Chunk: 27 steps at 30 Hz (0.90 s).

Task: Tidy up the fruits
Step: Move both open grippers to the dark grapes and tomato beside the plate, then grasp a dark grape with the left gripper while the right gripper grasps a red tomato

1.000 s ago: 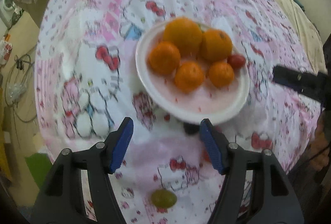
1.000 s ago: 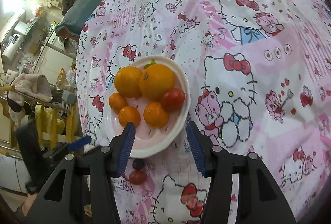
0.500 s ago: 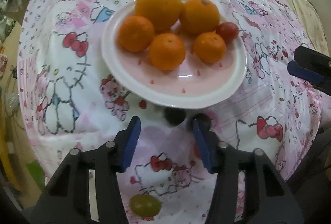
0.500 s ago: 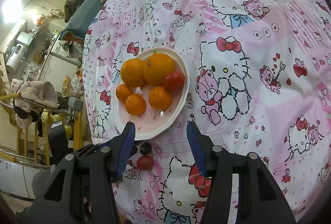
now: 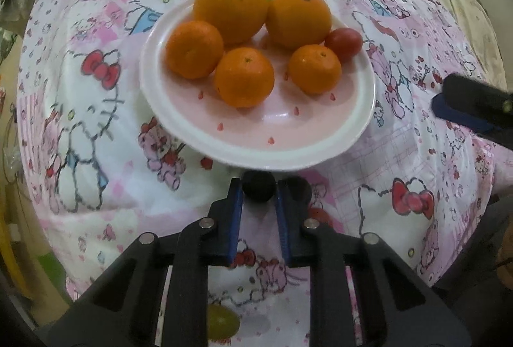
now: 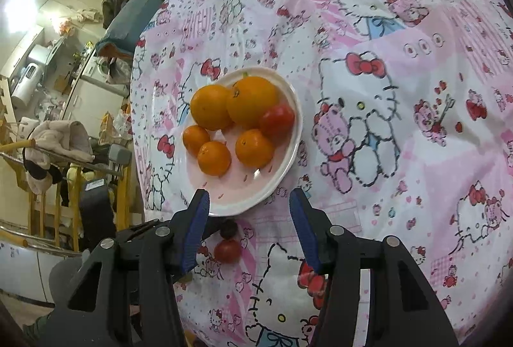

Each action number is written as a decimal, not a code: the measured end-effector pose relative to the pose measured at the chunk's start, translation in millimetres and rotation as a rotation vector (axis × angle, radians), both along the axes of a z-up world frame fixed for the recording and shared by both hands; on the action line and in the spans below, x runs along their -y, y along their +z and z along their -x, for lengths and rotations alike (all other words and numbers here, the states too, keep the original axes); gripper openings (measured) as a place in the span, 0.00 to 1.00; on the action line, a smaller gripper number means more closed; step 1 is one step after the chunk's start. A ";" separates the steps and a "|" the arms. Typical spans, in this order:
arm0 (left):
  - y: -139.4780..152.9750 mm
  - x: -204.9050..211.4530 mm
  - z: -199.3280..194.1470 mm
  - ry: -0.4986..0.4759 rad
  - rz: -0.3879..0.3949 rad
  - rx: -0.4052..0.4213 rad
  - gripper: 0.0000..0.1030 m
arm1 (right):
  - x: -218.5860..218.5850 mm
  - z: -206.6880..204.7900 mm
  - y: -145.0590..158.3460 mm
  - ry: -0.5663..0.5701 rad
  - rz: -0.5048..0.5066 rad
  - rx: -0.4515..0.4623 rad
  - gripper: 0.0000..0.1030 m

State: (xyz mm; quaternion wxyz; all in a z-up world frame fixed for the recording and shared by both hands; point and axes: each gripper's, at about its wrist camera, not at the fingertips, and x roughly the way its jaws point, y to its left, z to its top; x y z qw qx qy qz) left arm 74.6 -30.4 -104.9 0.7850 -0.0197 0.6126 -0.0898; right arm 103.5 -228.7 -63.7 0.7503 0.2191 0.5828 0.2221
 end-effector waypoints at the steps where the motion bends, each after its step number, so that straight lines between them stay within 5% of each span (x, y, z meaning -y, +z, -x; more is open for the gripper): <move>1: 2.3 -2.7 2.3 0.006 0.000 -0.001 0.16 | -3.4 1.1 -2.0 0.012 -0.001 -0.007 0.54; 8: 27.2 -40.5 19.0 0.115 0.035 0.024 0.16 | -43.6 13.1 -28.4 0.134 -0.015 -0.112 0.54; 16: 49.9 -81.8 27.9 0.254 0.061 0.108 0.13 | -99.1 28.4 -48.7 0.318 0.196 -0.065 0.51; 19: 49.8 -85.0 26.3 0.281 0.066 0.117 0.10 | -106.4 30.6 -54.7 0.355 0.229 -0.065 0.37; 27: 47.2 -86.2 21.1 0.308 0.078 0.126 0.10 | -91.7 33.3 -44.1 0.336 0.155 -0.076 0.33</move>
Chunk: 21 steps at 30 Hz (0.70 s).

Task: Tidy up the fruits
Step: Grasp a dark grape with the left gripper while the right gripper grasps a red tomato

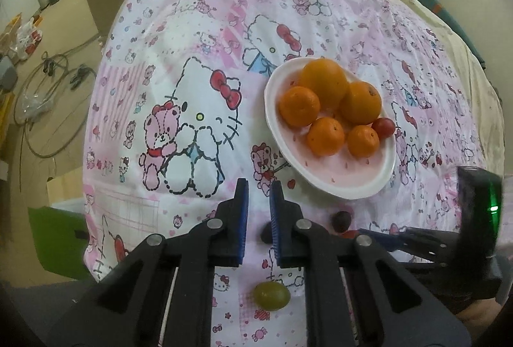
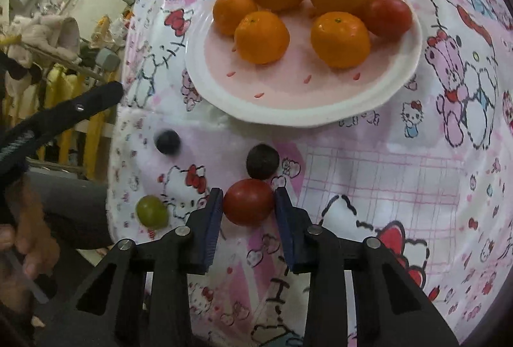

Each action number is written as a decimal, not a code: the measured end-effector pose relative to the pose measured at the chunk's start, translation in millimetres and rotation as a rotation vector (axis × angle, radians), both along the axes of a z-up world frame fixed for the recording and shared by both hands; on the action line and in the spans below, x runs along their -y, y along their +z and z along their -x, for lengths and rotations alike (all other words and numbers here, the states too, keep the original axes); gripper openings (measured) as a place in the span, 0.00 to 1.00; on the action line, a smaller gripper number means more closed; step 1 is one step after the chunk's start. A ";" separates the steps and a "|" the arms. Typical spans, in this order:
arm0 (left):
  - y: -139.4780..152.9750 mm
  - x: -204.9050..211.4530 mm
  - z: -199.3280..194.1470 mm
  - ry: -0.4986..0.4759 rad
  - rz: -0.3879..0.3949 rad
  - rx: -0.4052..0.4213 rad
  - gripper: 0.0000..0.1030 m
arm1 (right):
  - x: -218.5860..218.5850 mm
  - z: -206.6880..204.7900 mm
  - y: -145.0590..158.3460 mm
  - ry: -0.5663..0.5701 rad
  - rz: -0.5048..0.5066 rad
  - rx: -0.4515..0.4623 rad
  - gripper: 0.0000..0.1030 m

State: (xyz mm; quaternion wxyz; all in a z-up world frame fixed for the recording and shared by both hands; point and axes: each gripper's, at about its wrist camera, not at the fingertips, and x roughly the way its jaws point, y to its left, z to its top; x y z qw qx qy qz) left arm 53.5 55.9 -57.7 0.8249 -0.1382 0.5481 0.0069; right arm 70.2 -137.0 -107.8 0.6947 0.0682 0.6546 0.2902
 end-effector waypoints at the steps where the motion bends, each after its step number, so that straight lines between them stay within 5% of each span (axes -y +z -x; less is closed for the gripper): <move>1: -5.0 -0.4 -1.0 0.006 0.014 -0.022 0.11 | 3.3 -0.7 3.9 -0.008 -0.014 0.003 0.33; 5: -27.6 11.9 -0.5 -0.037 0.052 -0.125 0.14 | 22.4 -3.4 23.5 -0.058 -0.078 0.028 0.33; 7: -38.2 24.1 0.4 -0.078 0.060 -0.167 0.27 | 32.4 -8.7 31.0 -0.099 -0.105 0.039 0.33; 10: -43.2 45.6 1.4 -0.148 0.029 -0.176 0.30 | 49.0 -17.7 39.4 -0.167 -0.135 0.052 0.33; 17: -56.1 88.4 -1.7 -0.305 -0.133 -0.176 0.24 | 61.8 -25.6 40.0 -0.214 -0.136 0.053 0.33; 21: -57.2 96.0 0.7 -0.345 -0.158 -0.176 0.19 | 59.9 -25.7 39.1 -0.210 -0.131 0.052 0.33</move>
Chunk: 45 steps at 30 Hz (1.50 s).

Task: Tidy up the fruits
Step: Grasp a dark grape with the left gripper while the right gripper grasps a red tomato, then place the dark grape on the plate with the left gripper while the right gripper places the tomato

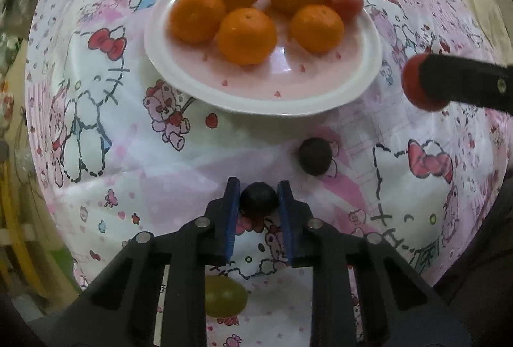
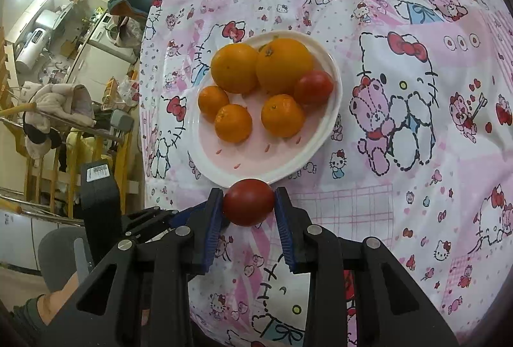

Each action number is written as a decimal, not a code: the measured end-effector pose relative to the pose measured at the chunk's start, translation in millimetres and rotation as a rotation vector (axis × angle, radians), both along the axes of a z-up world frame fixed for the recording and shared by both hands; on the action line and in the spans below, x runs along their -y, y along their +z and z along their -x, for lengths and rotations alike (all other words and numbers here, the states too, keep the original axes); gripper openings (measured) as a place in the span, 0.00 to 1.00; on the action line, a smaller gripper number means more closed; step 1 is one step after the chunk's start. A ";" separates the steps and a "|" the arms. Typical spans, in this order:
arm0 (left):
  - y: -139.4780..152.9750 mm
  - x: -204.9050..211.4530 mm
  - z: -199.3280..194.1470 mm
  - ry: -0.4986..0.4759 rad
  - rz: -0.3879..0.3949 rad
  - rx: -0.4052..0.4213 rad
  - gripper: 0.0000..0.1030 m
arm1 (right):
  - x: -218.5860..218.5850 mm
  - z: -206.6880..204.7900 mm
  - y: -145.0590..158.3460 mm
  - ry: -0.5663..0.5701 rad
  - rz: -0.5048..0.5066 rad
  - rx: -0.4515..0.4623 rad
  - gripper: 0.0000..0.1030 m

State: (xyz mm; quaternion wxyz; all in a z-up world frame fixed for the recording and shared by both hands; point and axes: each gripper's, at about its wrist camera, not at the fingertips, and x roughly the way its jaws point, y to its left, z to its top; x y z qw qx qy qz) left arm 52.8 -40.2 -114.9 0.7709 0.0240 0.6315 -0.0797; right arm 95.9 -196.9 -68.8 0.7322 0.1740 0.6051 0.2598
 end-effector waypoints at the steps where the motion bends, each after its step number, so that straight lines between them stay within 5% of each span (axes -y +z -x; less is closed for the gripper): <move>1: 0.4 -0.6 0.6 0.002 0.006 -0.004 0.19 | -0.5 -0.9 0.4 0.000 -0.001 0.002 0.33; 7: 13.6 -16.7 8.5 0.051 0.066 0.007 0.19 | 0.6 -2.1 2.4 -0.001 -0.012 0.005 0.33; 14: 67.0 -53.9 -13.8 0.172 0.119 0.203 0.19 | 11.3 -18.6 3.0 -0.057 -0.042 0.004 0.33; 25: 44.8 -55.9 -60.3 0.204 0.227 0.174 0.20 | 7.2 -37.4 -23.2 -0.087 -0.068 -0.063 0.34; 30: 40.6 -50.5 -63.3 0.200 0.211 0.159 0.20 | 7.3 -39.7 -25.5 -0.102 -0.093 -0.073 0.36; 32: 38.9 -48.6 -65.3 0.203 0.210 0.143 0.25 | 7.3 -40.2 -22.9 -0.104 -0.091 -0.064 0.40; 34: 40.4 -48.4 -64.4 0.205 0.217 0.149 0.54 | 7.8 -39.9 -20.1 -0.106 -0.087 -0.050 0.49; 35: 41.7 -48.2 -63.8 0.206 0.212 0.158 0.60 | 8.3 -39.4 -18.7 -0.106 -0.084 -0.044 0.50; 45: 52.2 -63.1 -53.8 0.242 0.180 0.184 0.62 | 9.6 -32.9 -16.6 -0.085 -0.066 -0.042 0.50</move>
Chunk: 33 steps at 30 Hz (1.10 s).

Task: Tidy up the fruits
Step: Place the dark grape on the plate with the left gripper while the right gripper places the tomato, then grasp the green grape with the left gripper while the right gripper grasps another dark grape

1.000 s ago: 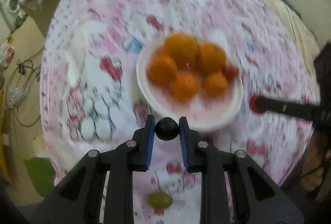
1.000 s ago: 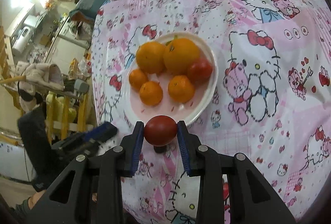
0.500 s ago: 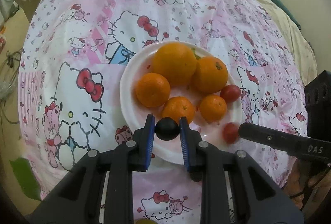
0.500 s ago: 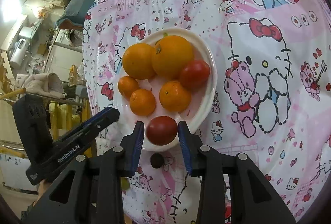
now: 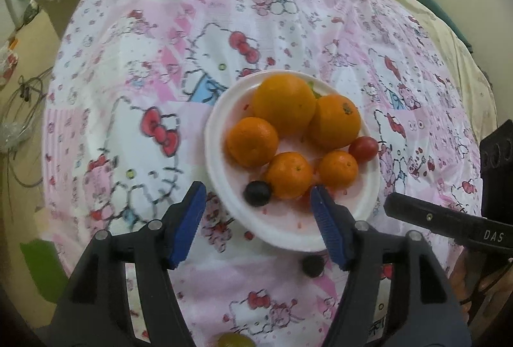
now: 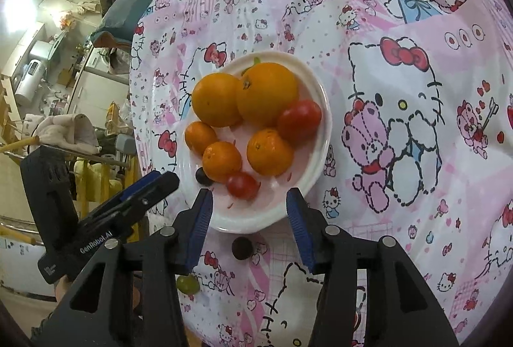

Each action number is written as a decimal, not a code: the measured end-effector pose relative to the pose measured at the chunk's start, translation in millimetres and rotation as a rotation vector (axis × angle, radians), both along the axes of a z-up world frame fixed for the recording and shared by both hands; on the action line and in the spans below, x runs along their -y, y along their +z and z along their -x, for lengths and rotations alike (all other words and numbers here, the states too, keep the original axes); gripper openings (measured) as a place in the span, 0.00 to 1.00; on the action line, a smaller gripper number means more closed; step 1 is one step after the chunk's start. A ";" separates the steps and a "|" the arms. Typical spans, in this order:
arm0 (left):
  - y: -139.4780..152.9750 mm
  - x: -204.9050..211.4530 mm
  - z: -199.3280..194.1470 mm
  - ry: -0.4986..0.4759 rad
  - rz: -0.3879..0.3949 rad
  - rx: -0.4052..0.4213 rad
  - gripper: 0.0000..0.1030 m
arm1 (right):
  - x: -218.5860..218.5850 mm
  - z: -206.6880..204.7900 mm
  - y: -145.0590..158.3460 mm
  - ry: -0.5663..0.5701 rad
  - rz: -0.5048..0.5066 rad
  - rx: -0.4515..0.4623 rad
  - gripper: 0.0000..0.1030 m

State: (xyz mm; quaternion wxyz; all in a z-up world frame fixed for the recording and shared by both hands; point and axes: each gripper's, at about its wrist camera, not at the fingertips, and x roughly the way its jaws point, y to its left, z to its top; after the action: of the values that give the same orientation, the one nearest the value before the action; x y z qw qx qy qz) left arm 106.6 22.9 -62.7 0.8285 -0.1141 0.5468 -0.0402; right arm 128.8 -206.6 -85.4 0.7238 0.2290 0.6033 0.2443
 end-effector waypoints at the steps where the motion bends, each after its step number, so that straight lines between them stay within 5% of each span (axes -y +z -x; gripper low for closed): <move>1: 2.2 -2.2 3.2 0.004 -0.011 0.002 0.62 | -3.1 3.0 0.5 0.020 -0.006 -0.007 0.50; 4: 11.3 -8.3 19.8 0.004 -0.057 0.000 0.62 | -16.6 14.3 -1.3 0.086 0.001 -0.037 0.50; 16: 7.4 -25.0 72.4 0.055 -0.026 -0.060 0.62 | -63.0 35.2 -31.9 0.228 0.157 -0.062 0.46; 20: 4.7 -21.6 80.3 0.036 -0.045 -0.072 0.62 | -71.7 38.4 -43.5 0.254 0.206 -0.054 0.39; 23: -1.6 -16.5 88.8 0.012 -0.060 -0.103 0.62 | -71.3 39.2 -42.7 0.266 0.242 -0.030 0.23; 33: -26.6 21.0 119.2 -0.121 -0.102 -0.202 0.62 | -60.0 41.5 -26.0 0.256 0.169 -0.019 0.23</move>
State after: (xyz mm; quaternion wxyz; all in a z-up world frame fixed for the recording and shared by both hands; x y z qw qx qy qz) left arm -12.6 1.9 -89.3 0.7701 -0.0421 0.6345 -0.0509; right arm 87.3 -146.6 -111.3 0.6977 0.0909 0.6528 0.2808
